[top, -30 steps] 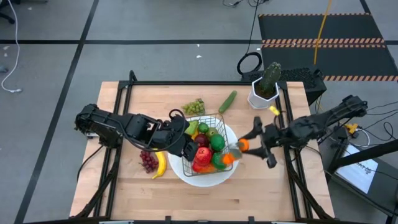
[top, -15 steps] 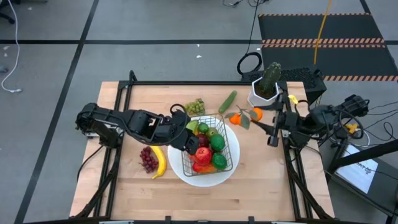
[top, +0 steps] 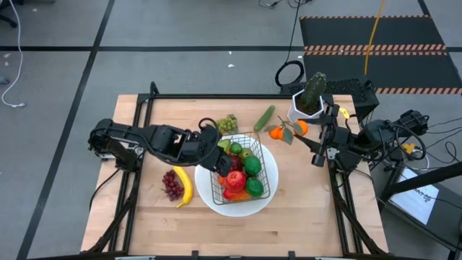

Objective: Build produce basket
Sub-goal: Put the oranges into the black wire basket

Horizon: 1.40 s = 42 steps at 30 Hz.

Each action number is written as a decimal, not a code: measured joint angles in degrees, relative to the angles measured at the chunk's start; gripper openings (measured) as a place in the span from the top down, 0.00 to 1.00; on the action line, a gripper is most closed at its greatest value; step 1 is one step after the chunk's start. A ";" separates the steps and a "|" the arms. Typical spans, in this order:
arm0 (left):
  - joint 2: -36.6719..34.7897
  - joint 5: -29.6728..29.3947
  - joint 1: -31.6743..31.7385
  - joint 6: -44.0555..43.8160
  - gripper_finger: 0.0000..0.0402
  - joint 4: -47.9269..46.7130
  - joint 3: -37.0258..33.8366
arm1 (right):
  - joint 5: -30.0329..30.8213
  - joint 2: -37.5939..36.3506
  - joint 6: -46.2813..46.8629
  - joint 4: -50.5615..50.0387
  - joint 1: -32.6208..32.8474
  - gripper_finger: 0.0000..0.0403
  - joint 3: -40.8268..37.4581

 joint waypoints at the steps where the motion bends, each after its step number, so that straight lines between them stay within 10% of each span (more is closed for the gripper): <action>1: 0.00 0.00 0.14 0.13 0.51 0.00 0.00 | -0.02 0.00 0.26 0.00 0.02 0.50 0.00; 42: 0.00 0.15 0.40 0.23 0.51 0.16 0.00 | -0.15 0.22 41.21 -0.24 0.01 0.50 0.00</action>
